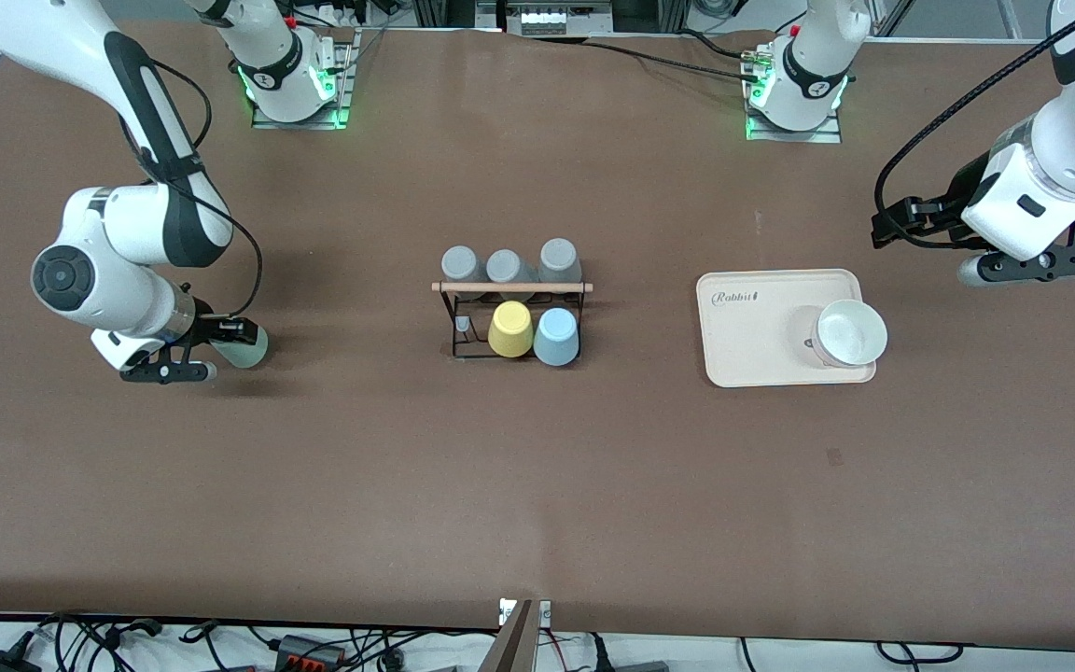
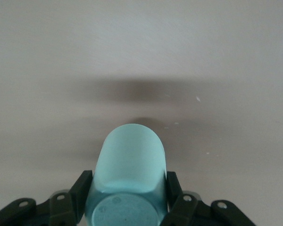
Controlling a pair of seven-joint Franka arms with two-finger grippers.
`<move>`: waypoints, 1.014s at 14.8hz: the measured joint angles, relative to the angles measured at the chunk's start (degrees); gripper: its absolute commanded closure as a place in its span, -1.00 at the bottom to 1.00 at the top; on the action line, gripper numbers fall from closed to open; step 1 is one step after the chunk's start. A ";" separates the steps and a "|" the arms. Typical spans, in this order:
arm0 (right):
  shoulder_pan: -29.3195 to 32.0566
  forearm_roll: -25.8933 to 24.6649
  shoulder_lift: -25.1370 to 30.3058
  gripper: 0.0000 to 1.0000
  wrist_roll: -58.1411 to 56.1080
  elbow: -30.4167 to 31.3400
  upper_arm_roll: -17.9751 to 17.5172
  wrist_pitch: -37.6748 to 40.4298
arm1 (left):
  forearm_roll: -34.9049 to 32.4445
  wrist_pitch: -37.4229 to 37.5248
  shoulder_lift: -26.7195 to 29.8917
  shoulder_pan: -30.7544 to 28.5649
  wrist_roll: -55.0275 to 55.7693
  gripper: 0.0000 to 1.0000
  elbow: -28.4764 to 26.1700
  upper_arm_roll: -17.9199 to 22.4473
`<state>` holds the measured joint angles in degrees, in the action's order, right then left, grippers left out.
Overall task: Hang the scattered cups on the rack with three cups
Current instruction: 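Carry the pale green cup with the right gripper to the rack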
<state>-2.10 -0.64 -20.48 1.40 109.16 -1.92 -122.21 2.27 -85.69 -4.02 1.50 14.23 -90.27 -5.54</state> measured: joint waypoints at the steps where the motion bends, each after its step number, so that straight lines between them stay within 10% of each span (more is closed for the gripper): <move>1: -1.22 0.03 0.31 0.46 0.04 -4.21 -0.67 4.78 | 0.00 0.02 0.00 0.00 0.00 -1.00 0.00 0.00; 15: -27.78 0.09 -8.57 0.47 24.82 -28.26 -1.67 15.84 | 0.00 0.04 0.00 0.02 0.02 -1.00 0.00 -0.04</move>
<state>-29.88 -0.55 -29.04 26.22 80.90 -3.59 -106.37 2.27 -85.65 -4.02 1.51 14.24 -90.27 -5.58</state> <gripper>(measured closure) 0.322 0.000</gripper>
